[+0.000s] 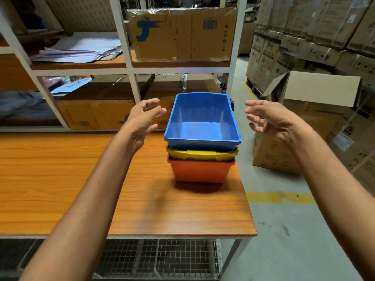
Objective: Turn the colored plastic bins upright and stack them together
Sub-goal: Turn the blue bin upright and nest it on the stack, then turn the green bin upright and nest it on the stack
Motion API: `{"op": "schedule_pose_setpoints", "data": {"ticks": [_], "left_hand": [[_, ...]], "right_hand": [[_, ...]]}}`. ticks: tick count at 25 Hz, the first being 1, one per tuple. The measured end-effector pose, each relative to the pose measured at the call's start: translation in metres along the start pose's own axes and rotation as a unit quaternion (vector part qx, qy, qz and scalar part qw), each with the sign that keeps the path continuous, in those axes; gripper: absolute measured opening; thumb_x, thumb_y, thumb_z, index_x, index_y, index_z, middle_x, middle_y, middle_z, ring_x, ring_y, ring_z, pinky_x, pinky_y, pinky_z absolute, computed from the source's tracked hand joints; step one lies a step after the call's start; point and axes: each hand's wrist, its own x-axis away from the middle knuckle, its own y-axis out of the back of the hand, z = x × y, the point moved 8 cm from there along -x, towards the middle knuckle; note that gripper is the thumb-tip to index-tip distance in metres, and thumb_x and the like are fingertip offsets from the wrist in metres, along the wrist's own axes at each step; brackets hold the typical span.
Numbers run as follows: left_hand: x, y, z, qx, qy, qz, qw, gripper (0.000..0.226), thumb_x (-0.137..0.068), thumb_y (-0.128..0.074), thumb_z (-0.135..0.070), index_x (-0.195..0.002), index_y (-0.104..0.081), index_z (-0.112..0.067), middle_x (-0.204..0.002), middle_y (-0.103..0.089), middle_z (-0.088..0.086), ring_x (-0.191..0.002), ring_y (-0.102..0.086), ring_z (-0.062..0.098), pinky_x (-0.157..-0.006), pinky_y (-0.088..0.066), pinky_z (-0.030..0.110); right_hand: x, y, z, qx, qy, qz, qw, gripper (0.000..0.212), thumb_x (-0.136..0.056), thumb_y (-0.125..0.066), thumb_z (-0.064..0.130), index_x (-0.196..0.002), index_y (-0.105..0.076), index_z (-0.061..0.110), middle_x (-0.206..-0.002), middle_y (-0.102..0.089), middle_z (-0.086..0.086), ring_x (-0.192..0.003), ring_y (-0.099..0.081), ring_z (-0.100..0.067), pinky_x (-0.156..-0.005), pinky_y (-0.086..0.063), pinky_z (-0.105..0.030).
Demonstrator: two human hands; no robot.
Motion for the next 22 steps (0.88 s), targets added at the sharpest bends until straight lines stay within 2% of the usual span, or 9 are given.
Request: {"op": "schedule_pose_setpoints", "data": {"ticks": [5, 8, 12, 15, 19, 22], "left_hand": [[0.078, 0.015, 0.020, 0.046, -0.010, -0.074, 0.996, 0.040, -0.093, -0.071, -0.015, -0.131, -0.064, -0.026, -0.125, -0.067, -0.005, -0.117, -0.063, 0.007, -0.094, -0.051, 0.033], [0.122, 0.025, 0.046, 0.061, 0.013, -0.089, 0.994, 0.037, -0.094, -0.070, -0.014, -0.127, -0.065, -0.028, -0.122, -0.069, -0.006, -0.117, -0.064, 0.008, -0.092, -0.051, 0.033], [0.173, 0.054, 0.083, 0.073, 0.036, -0.105, 0.991, 0.032, -0.093, -0.070, -0.012, -0.119, -0.067, -0.030, -0.118, -0.071, -0.004, -0.114, -0.066, 0.010, -0.088, -0.051, 0.031], [0.208, 0.091, 0.111, 0.053, 0.038, -0.122, 0.990, 0.032, -0.094, -0.070, -0.013, -0.120, -0.066, -0.031, -0.118, -0.072, -0.007, -0.109, -0.067, 0.004, -0.087, -0.051, 0.029], [0.264, 0.164, 0.153, 0.018, 0.045, -0.137, 0.989, 0.036, -0.094, -0.070, -0.012, -0.126, -0.064, -0.027, -0.117, -0.071, -0.005, -0.097, -0.068, -0.005, -0.082, -0.051, 0.020], [0.308, 0.240, 0.176, 0.019, 0.057, -0.167, 0.984, 0.037, -0.094, -0.071, -0.008, -0.126, -0.064, -0.024, -0.118, -0.070, -0.001, -0.095, -0.069, -0.003, -0.078, -0.054, 0.015]], "right_hand": [[0.052, -0.031, -0.023, -0.010, 0.012, 0.117, 0.993, 0.031, -0.093, -0.068, 0.008, -0.121, -0.071, 0.022, -0.100, -0.072, 0.005, -0.093, -0.065, -0.008, -0.077, -0.052, -0.026], [0.079, -0.057, -0.049, -0.002, 0.003, 0.174, 0.985, 0.029, -0.093, -0.069, 0.009, -0.118, -0.072, 0.022, -0.091, -0.070, 0.005, -0.081, -0.064, -0.006, -0.069, -0.052, -0.022], [0.113, -0.096, -0.092, 0.019, -0.023, 0.201, 0.979, 0.030, -0.091, -0.072, 0.010, -0.119, -0.073, 0.022, -0.096, -0.072, 0.006, -0.090, -0.065, -0.009, -0.075, -0.050, -0.028], [0.149, -0.132, -0.127, 0.022, -0.045, 0.222, 0.974, 0.033, -0.089, -0.074, 0.012, -0.119, -0.074, 0.024, -0.102, -0.075, 0.008, -0.097, -0.066, -0.009, -0.079, -0.051, -0.030], [0.207, -0.199, -0.181, 0.030, -0.090, 0.232, 0.968, 0.037, -0.088, -0.076, 0.008, -0.120, -0.073, 0.025, -0.114, -0.073, -0.002, -0.097, -0.067, -0.009, -0.079, -0.055, -0.029], [0.260, -0.270, -0.220, 0.040, -0.116, 0.268, 0.956, 0.036, -0.088, -0.075, 0.007, -0.120, -0.072, 0.025, -0.110, -0.075, 0.002, -0.101, -0.068, -0.010, -0.085, -0.054, -0.032]]}}
